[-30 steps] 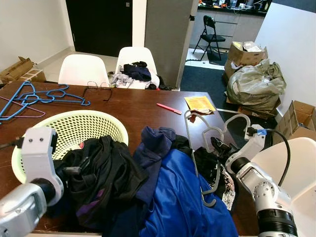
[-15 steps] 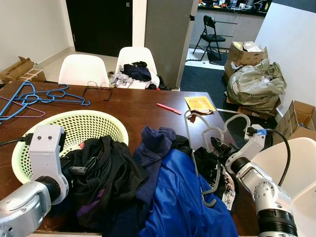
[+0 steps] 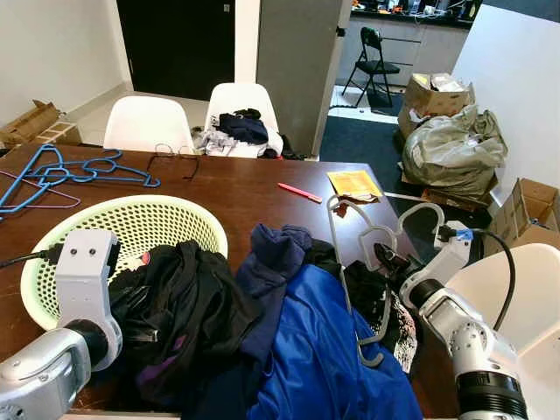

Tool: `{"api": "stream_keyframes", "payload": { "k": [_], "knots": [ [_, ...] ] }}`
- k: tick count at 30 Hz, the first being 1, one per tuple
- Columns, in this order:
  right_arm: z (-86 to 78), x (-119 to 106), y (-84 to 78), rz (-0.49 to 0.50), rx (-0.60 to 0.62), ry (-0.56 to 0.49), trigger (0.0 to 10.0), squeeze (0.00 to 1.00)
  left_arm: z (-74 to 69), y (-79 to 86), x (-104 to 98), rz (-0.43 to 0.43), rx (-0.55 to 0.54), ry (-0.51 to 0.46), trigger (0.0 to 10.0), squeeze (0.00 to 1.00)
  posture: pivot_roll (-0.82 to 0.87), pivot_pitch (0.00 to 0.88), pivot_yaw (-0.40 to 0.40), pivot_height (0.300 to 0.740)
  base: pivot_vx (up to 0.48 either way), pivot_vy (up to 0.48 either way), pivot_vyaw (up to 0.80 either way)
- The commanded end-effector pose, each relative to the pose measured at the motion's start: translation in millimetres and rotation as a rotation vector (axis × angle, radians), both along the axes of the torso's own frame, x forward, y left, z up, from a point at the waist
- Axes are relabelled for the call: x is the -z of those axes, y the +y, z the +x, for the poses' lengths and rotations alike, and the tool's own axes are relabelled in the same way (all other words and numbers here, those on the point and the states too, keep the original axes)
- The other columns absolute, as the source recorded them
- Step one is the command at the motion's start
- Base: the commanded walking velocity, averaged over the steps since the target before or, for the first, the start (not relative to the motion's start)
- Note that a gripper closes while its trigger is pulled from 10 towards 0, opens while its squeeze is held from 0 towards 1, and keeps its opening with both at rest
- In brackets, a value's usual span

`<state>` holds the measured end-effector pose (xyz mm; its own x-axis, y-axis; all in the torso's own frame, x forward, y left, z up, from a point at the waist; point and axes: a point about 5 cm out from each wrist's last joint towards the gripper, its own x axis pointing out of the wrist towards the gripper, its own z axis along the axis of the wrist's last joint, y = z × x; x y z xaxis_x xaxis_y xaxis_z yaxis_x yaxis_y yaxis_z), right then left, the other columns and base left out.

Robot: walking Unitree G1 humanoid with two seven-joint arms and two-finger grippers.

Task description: Hang hanger

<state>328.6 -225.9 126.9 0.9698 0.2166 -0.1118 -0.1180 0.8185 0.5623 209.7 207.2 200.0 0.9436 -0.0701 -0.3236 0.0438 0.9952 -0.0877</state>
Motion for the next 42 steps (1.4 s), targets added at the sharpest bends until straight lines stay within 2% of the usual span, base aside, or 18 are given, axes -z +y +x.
{"api": "stream_keyframes", "payload": {
  "k": [1, 5, 7, 10, 12, 17, 19, 22, 25, 26, 27, 29, 30, 32, 33, 35, 39, 42],
  "knots": [
    [-4.2, 9, -2.0, -0.001, 0.004, 0.045, 10.0, 0.00, 0.5, -0.6, -2, 0.018, 0.014, -0.004, 0.0, 0.00, 0.11, 0.010, -0.076, 0.740, 0.000, 0.000, 0.00],
    [-3.6, 9, -1.9, 0.003, 0.007, 0.044, 10.0, 0.00, 7.9, 3.2, -17, 0.069, 0.013, -0.090, 0.0, 0.00, 0.11, 0.003, -0.075, 0.740, 0.000, 0.000, 0.00],
    [-2.5, 10, -0.6, 0.009, 0.011, 0.042, 10.0, 0.00, 21.9, 3.1, -49, 0.132, 0.045, -0.270, 0.0, 0.00, 0.11, 0.000, -0.073, 0.740, 0.000, 0.000, 0.00],
    [-2.1, 11, 0.0, 0.011, 0.013, 0.041, 10.0, 0.00, 26.1, 2.1, -61, 0.156, 0.061, -0.333, 0.0, 0.00, 0.11, 0.000, -0.073, 0.740, 0.000, 0.000, 0.00],
    [-1.1, 11, 1.3, 0.015, 0.015, 0.040, 10.0, 0.00, 34.5, 0.6, -85, 0.179, 0.092, -0.443, 0.0, 0.00, 0.12, 0.000, -0.067, 0.740, 0.000, 0.000, 0.00],
    [4.4, 12, 4.3, 0.030, 0.026, 0.032, 10.0, 0.00, 54.1, -21.2, -186, 0.261, 0.241, -0.861, 0.0, 0.00, 0.11, 0.000, -0.061, 0.740, 0.000, 0.000, 0.00],
    [4.4, 12, 4.3, 0.030, 0.026, 0.032, 10.0, 0.00, 54.1, -21.2, -186, 0.261, 0.241, -0.861, 0.0, 0.00, 0.11, 0.000, -0.061, 0.740, 0.000, 0.000, 0.00],
    [6.7, 13, 5.2, 0.046, 0.036, 0.030, 10.0, 0.00, 57.7, -41.0, -229, 0.303, 0.402, -1.016, 0.0, 0.00, 0.10, 0.000, -0.051, 0.740, 0.000, 0.000, 0.00],
    [7.3, 14, 5.3, 0.055, 0.043, 0.027, 10.0, 0.00, 57.2, -49.0, -244, 0.277, 0.495, -1.057, 0.6, 0.00, 0.10, 0.000, -0.044, 0.740, 0.000, 0.000, 0.00],
    [7.4, 14, 5.3, 0.056, 0.044, 0.026, 10.0, 0.00, 57.2, -50.1, -246, 0.273, 0.511, -1.062, 3.0, 0.00, 0.10, 0.000, -0.044, 0.740, 0.000, 0.000, 0.00],
    [7.6, 14, 5.3, 0.060, 0.049, 0.024, 10.0, 0.00, 57.7, -50.5, -249, 0.279, 0.531, -1.072, 3.9, 0.00, 0.10, 0.000, -0.038, 0.740, 0.000, 0.000, 0.00],
    [7.6, 14, 5.3, 0.060, 0.049, 0.024, 10.0, 0.00, 57.7, -50.5, -249, 0.279, 0.531, -1.072, 3.9, 0.00, 0.10, 0.000, -0.038, 0.740, 0.000, 0.000, 0.00],
    [7.8, 14, 5.3, 0.063, 0.053, 0.022, 10.0, 0.00, 57.8, -49.2, -255, 0.280, 0.543, -1.085, 6.2, 0.00, 0.10, 0.000, -0.036, 0.740, 0.000, 0.000, 0.00],
    [7.8, 14, 5.3, 0.063, 0.053, 0.022, 10.0, 0.00, 57.8, -49.2, -255, 0.280, 0.543, -1.085, 6.2, 0.00, 0.10, 0.000, -0.036, 0.740, 0.000, 0.000, 0.00],
    [8.3, 14, 5.2, 0.065, 0.057, 0.020, 10.0, 0.00, 58.3, -46.2, -264, 0.290, 0.550, -1.111, 9.1, 0.00, 0.10, 0.000, -0.037, 0.740, 0.000, 0.000, 0.00],
    [8.6, 14, 5.2, 0.068, 0.060, 0.018, 10.0, 0.00, 57.5, -42.9, -274, 0.318, 0.550, -1.142, 10.0, 0.00, 0.10, 0.000, -0.037, 0.740, 0.000, 0.000, 0.00],
    [9.5, 14, 5.3, 0.068, 0.061, 0.015, 10.0, 0.00, 58.6, -34.5, -285, 0.400, 0.546, -1.168, 10.0, 0.00, 0.10, 0.000, -0.036, 0.740, 0.000, 0.000, 0.00],
    [9.3, 15, 5.5, 0.071, 0.060, 0.015, 10.0, 0.00, 66.2, -19.7, -271, 0.416, 0.519, -1.102, 10.0, 0.00, 0.10, 0.000, -0.038, 0.740, 0.000, 0.000, 0.00]
  ]
}}
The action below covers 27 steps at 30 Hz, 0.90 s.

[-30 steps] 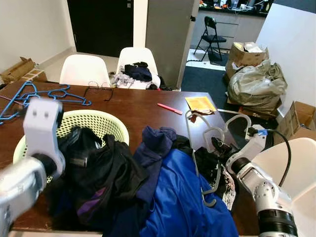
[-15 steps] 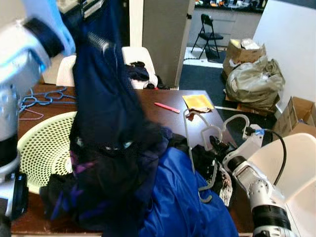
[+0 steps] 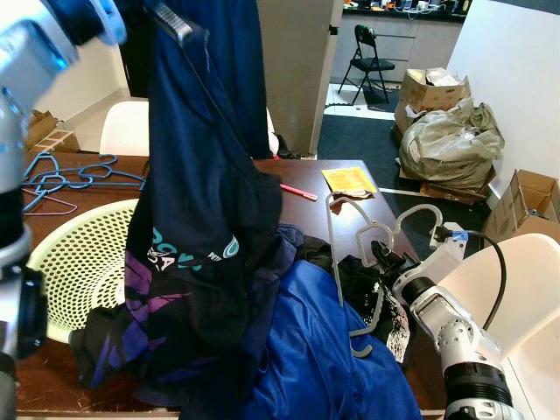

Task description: Hang hanger

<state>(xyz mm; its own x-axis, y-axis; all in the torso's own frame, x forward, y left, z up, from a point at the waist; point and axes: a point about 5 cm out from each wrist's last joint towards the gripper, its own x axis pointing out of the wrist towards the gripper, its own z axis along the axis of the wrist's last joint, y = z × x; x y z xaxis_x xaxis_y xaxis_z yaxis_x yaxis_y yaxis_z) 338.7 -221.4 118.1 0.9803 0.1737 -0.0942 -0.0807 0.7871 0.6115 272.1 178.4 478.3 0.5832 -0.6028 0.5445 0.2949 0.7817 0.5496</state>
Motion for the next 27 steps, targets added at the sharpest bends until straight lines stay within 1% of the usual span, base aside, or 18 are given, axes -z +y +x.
{"api": "stream_keyframes", "payload": {
  "k": [1, 2, 5, 6, 8, 9, 11, 13, 16, 17, 19, 20, 21, 22, 23, 25, 26, 27],
  "knots": [
    [-0.9, 6, 1.0, 0.010, 0.009, 0.021, 10.0, 0.00, 3.9, 9.1, 7, 0.015, -0.035, 0.027, 10.0, 0.00, 0.10, 0.000, -0.038, 0.740, 0.000, 0.000, 0.00],
    [-0.9, 6, 1.0, 0.010, 0.009, 0.021, 10.0, 0.00, 3.9, 9.1, 7, 0.015, -0.035, 0.027, 10.0, 0.00, 0.10, 0.000, -0.038, 0.740, 0.000, 0.000, 0.00],
    [-2.8, 7, 1.3, 0.010, 0.002, 0.024, 10.0, 0.00, 14.0, 24.8, 74, 0.096, -0.108, 0.267, 10.0, 0.00, 0.10, 0.000, -0.043, 0.740, 0.000, 0.000, 0.00],
    [-2.8, 7, 1.3, 0.010, 0.002, 0.024, 10.0, 0.00, 14.0, 24.8, 74, 0.096, -0.108, 0.267, 10.0, 0.00, 0.10, 0.000, -0.043, 0.740, 0.000, 0.000, 0.00],
    [-4.1, 8, 0.3, 0.012, -0.003, 0.030, 10.0, 0.00, 5.6, 32.0, 119, 0.149, -0.089, 0.439, 10.0, 0.00, 0.10, 0.000, -0.051, 0.740, 0.000, 0.000, 0.00],
    [-4.1, 8, 0.3, 0.012, -0.003, 0.030, 10.0, 0.00, 5.6, 32.0, 119, 0.149, -0.089, 0.439, 10.0, 0.00, 0.10, 0.000, -0.051, 0.740, 0.000, 0.000, 0.00],
    [-4.9, 10, -0.6, 0.015, -0.014, 0.039, 10.0, 0.00, -18.6, 48.4, 163, 0.229, -0.087, 0.638, 10.0, 0.00, 0.12, 0.000, -0.072, 0.740, 0.000, 0.000, 0.00],
    [-5.2, 11, -1.5, 0.018, -0.024, 0.048, 10.0, 0.00, -41.1, 65.0, 186, 0.272, -0.106, 0.774, 10.0, 0.00, 0.14, 0.000, -0.084, 0.740, 0.000, 0.000, 0.00],
    [-5.2, 12, -2.1, 0.021, -0.033, 0.055, 10.0, 0.00, -56.9, 79.6, 195, 0.273, -0.140, 0.853, 10.0, 0.00, 0.15, 0.000, -0.095, 0.740, 0.000, 0.000, 0.00],
    [-5.2, 12, -2.1, 0.021, -0.033, 0.055, 10.0, 0.00, -56.9, 79.6, 195, 0.273, -0.140, 0.853, 10.0, 0.00, 0.15, 0.000, -0.095, 0.740, 0.000, 0.000, 0.00],
    [-5.4, 13, -2.5, 0.018, -0.045, 0.063, 10.0, 0.00, -75.6, 102.7, 204, 0.262, -0.248, 0.914, 10.0, 0.00, 0.15, 0.000, -0.104, 0.740, 0.000, 0.000, 0.00],
    [-5.4, 13, -2.5, 0.018, -0.045, 0.063, 10.0, 0.00, -75.6, 102.7, 204, 0.262, -0.248, 0.914, 10.0, 0.00, 0.15, 0.000, -0.104, 0.740, 0.000, 0.000, 0.00],
    [-5.6, 13, -2.9, 0.018, -0.048, 0.066, 10.0, 0.00, -82.5, 121.1, 205, 0.237, -0.361, 0.929, 10.0, 0.00, 0.16, 0.000, -0.109, 0.740, 0.000, 0.000, 0.00],
    [-5.6, 13, -2.9, 0.018, -0.048, 0.066, 10.0, 0.00, -82.5, 121.1, 205, 0.237, -0.361, 0.929, 10.0, 0.00, 0.16, 0.000, -0.109, 0.740, 0.000, 0.000, 0.00],
    [-5.7, 13, -3.2, 0.021, -0.050, 0.068, 10.0, 0.00, -87.0, 145.3, 203, 0.196, -0.520, 0.919, 10.0, 0.00, 0.16, 0.000, -0.109, 0.740, 0.000, 0.000, 0.00],
    [-5.7, 13, -3.2, 0.021, -0.050, 0.068, 10.0, 0.00, -87.0, 145.3, 203, 0.196, -0.520, 0.919, 10.0, 0.00, 0.16, 0.000, -0.109, 0.740, 0.000, 0.000, 0.00],
    [-5.6, 13, -3.7, 0.025, -0.051, 0.069, 10.0, 0.00, -90.6, 170.6, 196, 0.141, -0.712, 0.866, 10.0, 0.00, 0.16, 0.000, -0.116, 0.740, 0.000, 0.000, 0.00],
    [-5.6, 13, -3.7, 0.025, -0.051, 0.069, 10.0, 0.00, -90.6, 170.6, 196, 0.141, -0.712, 0.866, 10.0, 0.00, 0.16, 0.000, -0.116, 0.740, 0.000, 0.000, 0.00]
  ]
}}
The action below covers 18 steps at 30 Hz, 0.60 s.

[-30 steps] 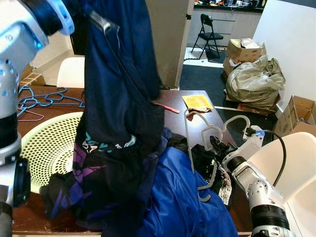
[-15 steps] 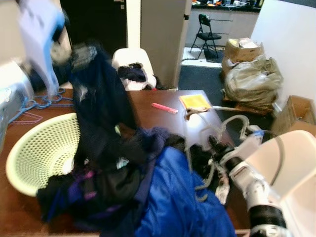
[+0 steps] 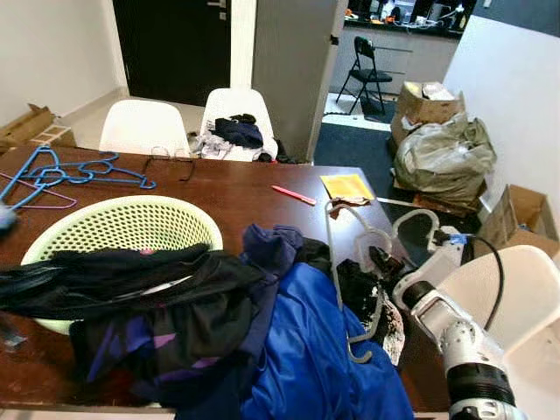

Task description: Hang hanger

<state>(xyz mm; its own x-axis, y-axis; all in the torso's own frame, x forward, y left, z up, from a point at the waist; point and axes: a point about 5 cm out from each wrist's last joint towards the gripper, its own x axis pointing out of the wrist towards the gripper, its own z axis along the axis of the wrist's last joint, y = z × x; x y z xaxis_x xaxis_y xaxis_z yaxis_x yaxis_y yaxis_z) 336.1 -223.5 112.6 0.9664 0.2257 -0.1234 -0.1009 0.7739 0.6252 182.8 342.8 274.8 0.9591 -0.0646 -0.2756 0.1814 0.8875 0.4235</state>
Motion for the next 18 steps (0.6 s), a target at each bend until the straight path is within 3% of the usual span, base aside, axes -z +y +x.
{"api": "stream_keyframes", "payload": {
  "k": [1, 4, 5, 6, 7, 10, 11, 12, 13, 14, 15, 16, 18],
  "knots": [
    [-2.9, 7, -2.0, 0.014, -0.001, 0.037, 10.0, 0.00, -6.8, 34.1, -20, 0.089, -0.251, -0.109, 10.0, 0.00, 0.16, 0.000, -0.116, 0.740, 0.000, 0.000, 0.00],
    [-2.9, 7, -2.0, 0.014, -0.001, 0.037, 10.0, 0.00, -6.8, 34.1, -20, 0.089, -0.251, -0.109, 10.0, 0.00, 0.16, 0.000, -0.116, 0.740, 0.000, 0.000, 0.00],
    [-2.6, 6, -2.4, 0.019, -0.002, 0.037, 10.0, 0.00, -18.7, 60.9, -34, 0.121, -0.478, -0.212, 10.0, 0.00, 0.16, 0.000, -0.116, 0.740, 0.000, 0.000, 0.00],
    [-2.6, 6, -2.4, 0.019, -0.002, 0.037, 10.0, 0.00, -18.7, 60.9, -34, 0.121, -0.478, -0.212, 10.0, 0.00, 0.16, 0.000, -0.116, 0.740, 0.000, 0.000, 0.00],
    [-2.5, 5, -2.8, 0.023, -0.004, 0.036, 10.0, 0.00, -33.9, 83.1, -38, 0.108, -0.679, -0.293, 10.0, 0.00, 0.16, 0.000, -0.116, 0.740, 0.000, 0.000, 0.00],
    [-2.5, 5, -2.8, 0.023, -0.004, 0.036, 10.0, 0.00, -33.9, 83.1, -38, 0.108, -0.679, -0.293, 10.0, 0.00, 0.16, 0.000, -0.116, 0.740, 0.000, 0.000, 0.00],
    [-2.2, 5, -3.2, 0.026, -0.005, 0.035, 10.0, 0.00, -43.5, 94.2, -28, 0.036, -0.809, -0.336, 10.0, 0.00, 0.16, 0.000, -0.117, 0.740, 0.000, 0.000, 0.00],
    [-2.2, 5, -3.2, 0.026, -0.005, 0.035, 10.0, 0.00, -43.5, 94.2, -28, 0.036, -0.809, -0.336, 10.0, 0.00, 0.16, 0.000, -0.117, 0.740, 0.000, 0.000, 0.00],
    [-1.8, 4, -3.7, 0.027, -0.006, 0.034, 10.0, 0.00, -41.3, 91.1, 2, -0.132, -0.858, -0.347, 10.0, 0.00, 0.16, 0.000, -0.122, 0.740, 0.000, 0.000, 0.00],
    [-1.8, 4, -3.7, 0.027, -0.006, 0.034, 10.0, 0.00, -41.3, 91.1, 2, -0.132, -0.858, -0.347, 10.0, 0.00, 0.16, 0.000, -0.122, 0.740, 0.000, 0.000, 0.00],
    [-1.5, 3, -4.0, 0.027, -0.008, 0.033, 10.0, 0.00, -32.1, 79.1, 31, -0.288, -0.851, -0.331, 10.0, 0.00, 0.16, 0.000, -0.122, 0.740, 0.000, 0.000, 0.00],
    [-1.5, 3, -4.0, 0.027, -0.008, 0.033, 10.0, 0.00, -32.1, 79.1, 31, -0.288, -0.851, -0.331, 10.0, 0.00, 0.16, 0.000, -0.122, 0.740, 0.000, 0.000, 0.00],
    [-1.4, 2, -4.4, 0.025, -0.010, 0.032, 10.0, 0.00, -15.9, 53.2, 70, -0.492, -0.825, -0.301, 10.0, 0.00, 0.15, 0.000, -0.127, 0.740, 0.000, 0.000, 0.00]
  ]
}}
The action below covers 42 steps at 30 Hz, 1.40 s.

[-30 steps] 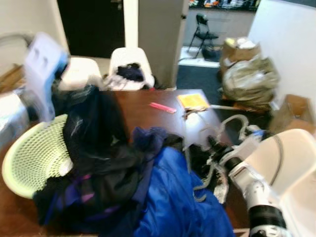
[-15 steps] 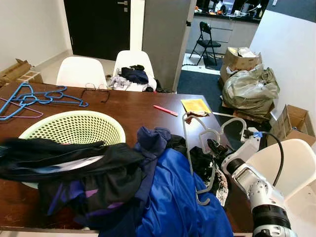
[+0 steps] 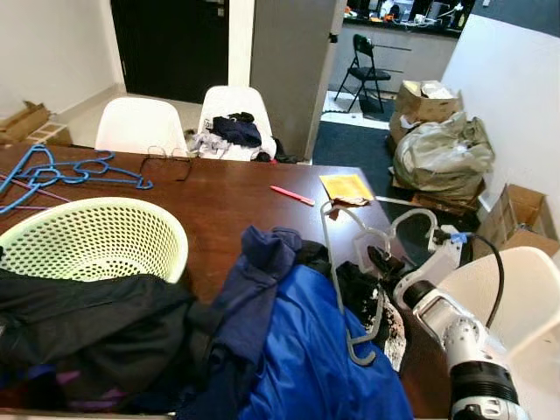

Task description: Hang hanger

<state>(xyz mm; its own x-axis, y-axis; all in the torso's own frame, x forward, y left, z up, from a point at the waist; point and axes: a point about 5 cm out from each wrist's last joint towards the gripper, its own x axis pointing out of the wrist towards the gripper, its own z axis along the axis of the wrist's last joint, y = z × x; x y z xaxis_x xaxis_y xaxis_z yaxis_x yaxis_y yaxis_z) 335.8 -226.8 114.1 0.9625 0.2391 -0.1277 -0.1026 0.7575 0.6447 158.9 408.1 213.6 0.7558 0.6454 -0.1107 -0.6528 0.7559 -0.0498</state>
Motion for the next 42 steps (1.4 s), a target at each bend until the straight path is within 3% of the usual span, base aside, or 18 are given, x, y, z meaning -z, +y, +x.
{"api": "stream_keyframes", "payload": {
  "k": [1, 8, 14, 15, 16, 17, 21, 23, 24, 27, 29, 32, 33, 34, 35, 36, 41, 42],
  "knots": [
    [-1.1, 3, -1.1, 0.001, 0.000, 0.022, 10.0, 0.00, 8.0, -12.1, 9, -0.053, 0.038, -0.010, 10.0, 0.00, 0.15, 0.000, -0.127, 0.740, 0.000, 0.000, 0.00],
    [-1.8, 2, -2.1, -0.007, -0.006, 0.025, 10.0, 0.00, 17.8, -39.5, 55, -0.213, 0.005, 0.020, 10.0, 0.00, 0.14, 0.000, -0.132, 0.740, 0.000, 0.000, 0.00],
    [-2.0, 2, -2.6, -0.008, -0.006, 0.026, 10.0, 0.00, 19.6, -39.8, 53, -0.207, -0.011, 0.001, 10.0, 0.02, 0.14, 0.000, -0.132, 0.740, 0.000, 0.000, 0.00],
    [-2.2, 1, -3.2, -0.008, -0.006, 0.027, 10.0, 0.00, 22.0, -40.0, 45, -0.182, 0.001, -0.033, 10.0, 0.80, 0.14, 0.000, -0.131, 0.740, 0.000, 0.000, 0.00],
    [-2.2, 1, -3.2, -0.008, -0.006, 0.027, 10.0, 0.00, 22.0, -40.0, 45, -0.182, 0.001, -0.033, 10.0, 0.80, 0.14, 0.000, -0.131, 0.740, 0.000, 0.000, 0.00],
    [-2.4, 1, -3.8, -0.008, -0.005, 0.028, 10.0, 0.00, 24.2, -41.4, 32, -0.128, 0.019, -0.079, 10.0, 1.00, 0.14, 0.000, -0.131, 0.740, 0.000, 0.000, 0.00],
    [-2.6, 1, -4.5, -0.007, -0.006, 0.030, 10.0, 0.00, 22.4, -37.1, 4, -0.002, -0.005, -0.158, 10.0, 1.00, 0.14, 0.000, -0.133, 0.740, 0.000, 0.000, 0.00],
    [-2.6, 1, -4.4, -0.006, -0.008, 0.032, 10.0, 0.00, 19.1, -38.3, -29, 0.199, -0.018, -0.189, 10.0, 1.00, 0.14, 0.000, -0.133, 0.740, 0.000, 0.000, 0.00],
    [-2.6, 1, -4.4, -0.006, -0.008, 0.032, 10.0, 0.00, 19.1, -38.3, -29, 0.199, -0.018, -0.189, 10.0, 1.00, 0.14, 0.000, -0.133, 0.740, 0.000, 0.000, 0.00],
    [-2.4, 2, -3.8, -0.003, -0.013, 0.035, 10.0, 0.00, 27.6, -72.3, -56, 0.438, 0.139, -0.190, 10.0, 1.00, 0.14, 0.000, -0.133, 0.740, 0.000, 0.000, 0.00],
    [-2.3, 2, -3.5, -0.001, -0.014, 0.036, 10.0, 0.00, 30.2, -84.7, -53, 0.401, 0.193, -0.213, 10.0, 1.00, 0.14, 0.000, -0.131, 0.740, 0.000, 0.000, 0.00],
    [-2.5, 3, -3.1, 0.001, -0.017, 0.037, 10.0, 0.00, 24.6, -89.3, -22, 0.048, 0.125, -0.298, 10.0, 1.00, 0.15, 0.000, -0.126, 0.740, 0.000, 0.000, 0.00],
    [-2.5, 3, -3.1, 0.001, -0.017, 0.037, 10.0, 0.00, 24.6, -89.3, -22, 0.048, 0.125, -0.298, 10.0, 1.00, 0.15, 0.000, -0.126, 0.740, 0.000, 0.000, 0.00],
    [-2.5, 3, -2.9, 0.002, -0.018, 0.037, 10.0, 0.00, 17.4, -95.2, 7, -0.206, 0.032, -0.344, 10.0, 0.99, 0.15, 0.000, -0.126, 0.740, 0.000, 0.000, 0.00],
    [-2.5, 3, -2.9, 0.002, -0.018, 0.037, 10.0, 0.00, 17.4, -95.2, 7, -0.206, 0.032, -0.344, 10.0, 0.99, 0.15, 0.000, -0.126, 0.740, 0.000, 0.000, 0.00],
    [-2.5, 3, -2.8, 0.002, -0.019, 0.037, 10.0, 0.00, 10.8, -100.3, 27, -0.345, -0.050, -0.357, 10.0, 0.84, 0.15, 0.000, -0.126, 0.740, 0.000, 0.000, 0.00],
    [-2.5, 3, -2.8, 0.002, -0.020, 0.037, 10.0, 0.00, 6.4, -104.4, 39, -0.427, -0.104, -0.360, 10.0, 0.84, 0.15, 0.000, -0.122, 0.740, 0.000, 0.000, 0.00],
    [-2.3, 4, -2.6, 0.002, -0.022, 0.038, 10.0, 0.00, 0.1, -113.7, 56, -0.535, -0.176, -0.366, 10.0, 0.39, 0.15, 0.000, -0.125, 0.740, 0.000, 0.000, 0.00]
  ]
}}
